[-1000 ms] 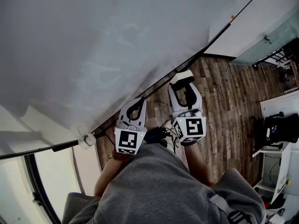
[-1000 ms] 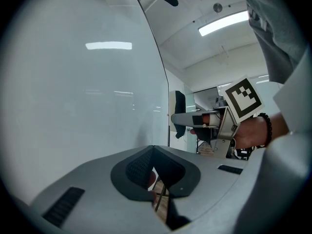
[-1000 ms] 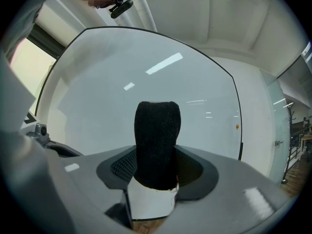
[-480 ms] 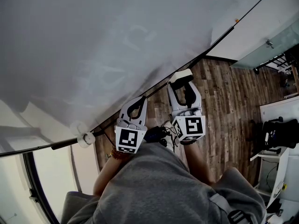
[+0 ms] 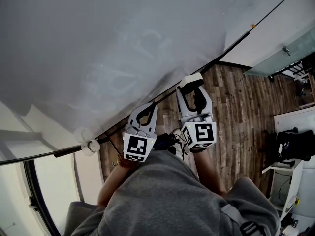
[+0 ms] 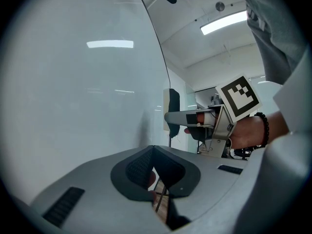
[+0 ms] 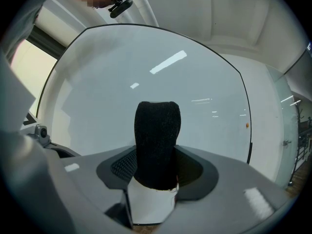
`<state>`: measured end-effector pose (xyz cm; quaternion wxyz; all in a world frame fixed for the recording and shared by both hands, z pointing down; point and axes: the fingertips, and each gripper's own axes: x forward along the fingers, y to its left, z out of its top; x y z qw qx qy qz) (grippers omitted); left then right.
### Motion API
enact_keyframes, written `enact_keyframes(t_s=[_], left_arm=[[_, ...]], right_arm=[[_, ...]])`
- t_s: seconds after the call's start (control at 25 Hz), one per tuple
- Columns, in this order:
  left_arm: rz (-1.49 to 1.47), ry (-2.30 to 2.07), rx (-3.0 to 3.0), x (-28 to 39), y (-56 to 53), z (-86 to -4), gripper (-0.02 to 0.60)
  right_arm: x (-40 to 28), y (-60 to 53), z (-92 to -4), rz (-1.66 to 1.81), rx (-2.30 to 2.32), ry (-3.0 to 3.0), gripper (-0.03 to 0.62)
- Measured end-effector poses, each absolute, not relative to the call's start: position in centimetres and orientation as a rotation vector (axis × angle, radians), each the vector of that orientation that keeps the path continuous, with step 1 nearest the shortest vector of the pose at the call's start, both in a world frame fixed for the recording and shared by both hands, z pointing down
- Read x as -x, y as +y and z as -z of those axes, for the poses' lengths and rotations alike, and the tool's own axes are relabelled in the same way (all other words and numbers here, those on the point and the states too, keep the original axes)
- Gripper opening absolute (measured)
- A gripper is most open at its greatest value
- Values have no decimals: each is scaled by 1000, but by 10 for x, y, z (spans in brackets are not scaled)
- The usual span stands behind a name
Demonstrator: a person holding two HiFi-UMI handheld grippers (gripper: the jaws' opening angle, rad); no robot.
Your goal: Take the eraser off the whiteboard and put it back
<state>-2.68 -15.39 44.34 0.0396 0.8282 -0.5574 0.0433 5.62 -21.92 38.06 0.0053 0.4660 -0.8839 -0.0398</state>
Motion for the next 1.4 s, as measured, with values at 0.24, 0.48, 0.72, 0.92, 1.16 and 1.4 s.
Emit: enact_keyframes(t_s=[0.24,0.48,0.72,0.92,1.16,1.4], left_arm=[[-133,-1706,-2543,26,-156,-444,6],[-136,-1711,-2537,27,-161,-443,6],[-138,-1723,-2528,24,-167,-436,6],[-141,-1730,-2523,26,-168,-438,6],[-145,-1730,-2523,26,-170,-441,6],[-145,-1735,-2520,25,-171,-444,6]], right_arm=[[-52,-222,-382,121,-1449,-2775,236],[-50,-228,-381,119,-1440,-2782,236],[-52,-234,-375,113,-1427,-2790,236],[-50,-238,-376,113,-1419,-2792,236],[-45,-240,-380,111,-1405,-2800,236],[-44,-243,-382,109,-1399,-2807,236]])
